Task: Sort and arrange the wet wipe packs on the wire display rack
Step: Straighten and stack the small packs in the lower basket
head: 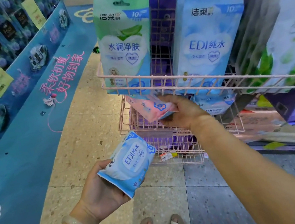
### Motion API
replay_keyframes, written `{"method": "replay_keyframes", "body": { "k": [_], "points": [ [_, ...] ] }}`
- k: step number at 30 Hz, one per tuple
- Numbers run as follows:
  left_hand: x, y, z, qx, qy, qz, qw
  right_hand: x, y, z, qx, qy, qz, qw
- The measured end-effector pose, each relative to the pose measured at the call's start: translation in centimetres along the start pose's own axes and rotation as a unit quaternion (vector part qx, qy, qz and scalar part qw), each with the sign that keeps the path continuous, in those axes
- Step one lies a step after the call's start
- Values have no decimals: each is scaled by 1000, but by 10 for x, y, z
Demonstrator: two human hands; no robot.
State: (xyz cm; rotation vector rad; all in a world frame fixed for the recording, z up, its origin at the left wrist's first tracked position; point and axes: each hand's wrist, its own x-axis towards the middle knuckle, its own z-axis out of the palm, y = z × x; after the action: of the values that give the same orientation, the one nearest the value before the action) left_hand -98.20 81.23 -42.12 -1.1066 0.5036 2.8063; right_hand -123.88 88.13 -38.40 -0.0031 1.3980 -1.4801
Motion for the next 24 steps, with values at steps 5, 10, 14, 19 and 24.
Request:
{"method": "replay_keyframes", "body": {
  "k": [5,10,14,19,24],
  "points": [
    [7,-1,12,-2,-13,-17,1000,-37,-18,-75,-54,-66,-79,993],
    [13,4,25,10,-16,-14,1000,-60,-37,-150,-226,45,-57,971],
    [17,3,30,5,-12,-24,1000,-54,-33,-153,-387,298,-146,860],
    [20,2,30,-3,-29,-33,999,-45,-11,-122,-544,222,-123,800],
    [21,3,27,5,-30,-29,999,-41,-10,-123,-506,177,-123,835]
  ]
}}
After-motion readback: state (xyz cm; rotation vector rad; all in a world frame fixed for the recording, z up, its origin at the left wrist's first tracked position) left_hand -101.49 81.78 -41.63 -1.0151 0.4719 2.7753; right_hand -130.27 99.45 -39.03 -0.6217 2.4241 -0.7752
